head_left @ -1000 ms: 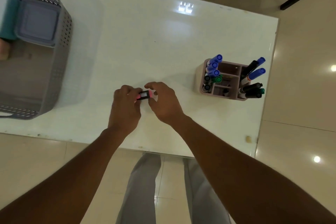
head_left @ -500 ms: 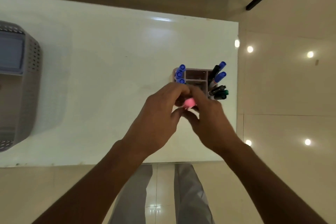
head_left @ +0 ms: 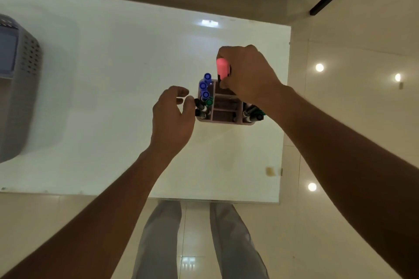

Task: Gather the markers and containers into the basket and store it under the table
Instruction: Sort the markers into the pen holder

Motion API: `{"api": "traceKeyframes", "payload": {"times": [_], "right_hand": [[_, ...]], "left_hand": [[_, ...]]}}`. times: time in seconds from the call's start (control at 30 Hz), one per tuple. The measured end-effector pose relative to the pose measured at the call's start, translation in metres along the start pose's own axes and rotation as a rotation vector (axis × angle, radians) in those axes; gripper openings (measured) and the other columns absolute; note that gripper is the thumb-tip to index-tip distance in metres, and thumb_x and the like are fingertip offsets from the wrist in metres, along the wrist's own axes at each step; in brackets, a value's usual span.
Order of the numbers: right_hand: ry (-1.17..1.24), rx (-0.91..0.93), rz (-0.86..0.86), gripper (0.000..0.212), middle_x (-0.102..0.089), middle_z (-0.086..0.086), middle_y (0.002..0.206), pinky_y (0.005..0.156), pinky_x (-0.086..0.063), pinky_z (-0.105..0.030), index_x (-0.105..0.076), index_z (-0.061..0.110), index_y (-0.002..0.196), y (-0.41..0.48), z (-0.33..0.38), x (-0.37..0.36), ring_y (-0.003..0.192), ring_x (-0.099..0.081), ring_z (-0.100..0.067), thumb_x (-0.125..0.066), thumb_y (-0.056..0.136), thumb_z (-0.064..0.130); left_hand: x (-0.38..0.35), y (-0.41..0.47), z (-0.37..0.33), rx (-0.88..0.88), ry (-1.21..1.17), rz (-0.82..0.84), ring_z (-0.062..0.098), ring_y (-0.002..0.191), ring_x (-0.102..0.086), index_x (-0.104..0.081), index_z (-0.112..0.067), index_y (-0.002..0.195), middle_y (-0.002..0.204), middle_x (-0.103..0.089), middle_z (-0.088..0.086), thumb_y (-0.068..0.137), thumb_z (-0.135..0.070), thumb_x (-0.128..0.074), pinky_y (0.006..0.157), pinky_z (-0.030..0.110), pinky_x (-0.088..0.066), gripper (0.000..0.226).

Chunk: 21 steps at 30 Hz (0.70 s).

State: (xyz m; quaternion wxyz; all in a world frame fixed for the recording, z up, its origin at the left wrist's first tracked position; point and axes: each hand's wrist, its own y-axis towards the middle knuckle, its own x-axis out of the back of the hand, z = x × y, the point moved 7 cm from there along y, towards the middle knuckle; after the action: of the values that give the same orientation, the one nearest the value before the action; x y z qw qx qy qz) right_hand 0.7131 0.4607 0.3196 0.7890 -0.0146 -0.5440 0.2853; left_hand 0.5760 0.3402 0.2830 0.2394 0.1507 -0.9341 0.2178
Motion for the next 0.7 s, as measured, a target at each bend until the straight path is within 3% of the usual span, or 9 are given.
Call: {"api": "traceKeyframes", "payload": {"times": [0.1,0.23,0.33,0.43,0.5,0.57,0.6,0.7], "right_hand": [[-0.072,0.021,0.071,0.01,-0.066,-0.011,0.094,0.077,-0.055,-0.041,-0.066,0.008,0.091,0.007,-0.007,-0.016,0.085,-0.062,-0.03,-0.061,0.083,0.007],[-0.203,0.012,0.126,0.011,-0.065,-0.011,0.093,0.066,-0.045,-0.032,-0.066,0.011,0.093,0.008,-0.021,-0.026,0.082,-0.061,-0.029,-0.059,0.088,0.018],[-0.24,0.006,0.138,0.016,-0.064,-0.01,0.095,0.065,-0.041,-0.031,-0.067,0.014,0.097,0.009,-0.025,-0.024,0.083,-0.061,-0.029,-0.063,0.085,0.024],[-0.255,0.013,0.145,0.02,-0.065,-0.008,0.099,0.067,-0.044,-0.03,-0.069,0.015,0.101,0.01,-0.023,-0.021,0.085,-0.062,-0.028,-0.067,0.084,0.027],[-0.27,0.023,0.155,0.024,-0.066,-0.008,0.103,0.072,-0.05,-0.032,-0.069,0.014,0.103,0.01,-0.022,-0.018,0.089,-0.064,-0.029,-0.069,0.085,0.03],[-0.271,0.024,0.161,0.025,-0.065,-0.009,0.106,0.078,-0.052,-0.034,-0.069,0.014,0.105,0.009,-0.022,-0.017,0.093,-0.064,-0.03,-0.07,0.084,0.027],[-0.267,0.023,0.159,0.024,-0.066,-0.01,0.107,0.079,-0.053,-0.034,-0.07,0.014,0.106,0.009,-0.022,-0.016,0.093,-0.064,-0.03,-0.07,0.084,0.023],[-0.263,0.028,0.158,0.02,-0.067,-0.009,0.106,0.078,-0.054,-0.034,-0.071,0.014,0.104,0.011,-0.024,-0.016,0.091,-0.065,-0.028,-0.069,0.086,0.021]], "left_hand": [[-0.004,-0.008,0.012,0.093,-0.048,-0.016,0.008,0.096,-0.061,-0.063,-0.012,0.106,0.106,-0.067,-0.004,0.098,-0.029,-0.05,0.066,0.0,-0.04,0.023],[-0.007,-0.018,0.019,0.16,-0.099,-0.05,-0.004,0.087,-0.058,-0.062,-0.017,0.1,0.102,-0.065,-0.008,0.099,-0.034,-0.047,0.065,-0.004,-0.035,0.023],[-0.01,-0.023,0.021,0.161,-0.116,-0.065,-0.007,0.085,-0.056,-0.061,-0.016,0.1,0.1,-0.064,-0.008,0.1,-0.035,-0.045,0.065,-0.004,-0.034,0.025],[-0.012,-0.027,0.024,0.181,-0.117,-0.074,-0.001,0.08,-0.054,-0.061,-0.017,0.098,0.095,-0.062,-0.007,0.101,-0.037,-0.043,0.062,0.0,-0.035,0.026],[-0.013,-0.028,0.024,0.191,-0.105,-0.08,0.014,0.075,-0.051,-0.056,-0.018,0.091,0.085,-0.058,0.004,0.101,-0.037,-0.042,0.06,0.006,-0.034,0.026],[-0.013,-0.029,0.023,0.187,-0.1,-0.09,0.03,0.086,-0.053,-0.049,-0.019,0.083,0.092,-0.058,0.018,0.101,-0.036,-0.041,0.061,0.015,-0.034,0.026],[-0.013,-0.03,0.023,0.184,-0.102,-0.095,0.033,0.09,-0.053,-0.046,-0.02,0.08,0.095,-0.059,0.019,0.101,-0.036,-0.041,0.062,0.02,-0.035,0.027],[-0.017,-0.03,0.028,0.188,-0.13,-0.102,0.029,0.075,-0.049,-0.048,-0.013,0.077,0.09,-0.058,0.022,0.101,-0.041,-0.039,0.07,0.035,-0.044,0.038]]}}
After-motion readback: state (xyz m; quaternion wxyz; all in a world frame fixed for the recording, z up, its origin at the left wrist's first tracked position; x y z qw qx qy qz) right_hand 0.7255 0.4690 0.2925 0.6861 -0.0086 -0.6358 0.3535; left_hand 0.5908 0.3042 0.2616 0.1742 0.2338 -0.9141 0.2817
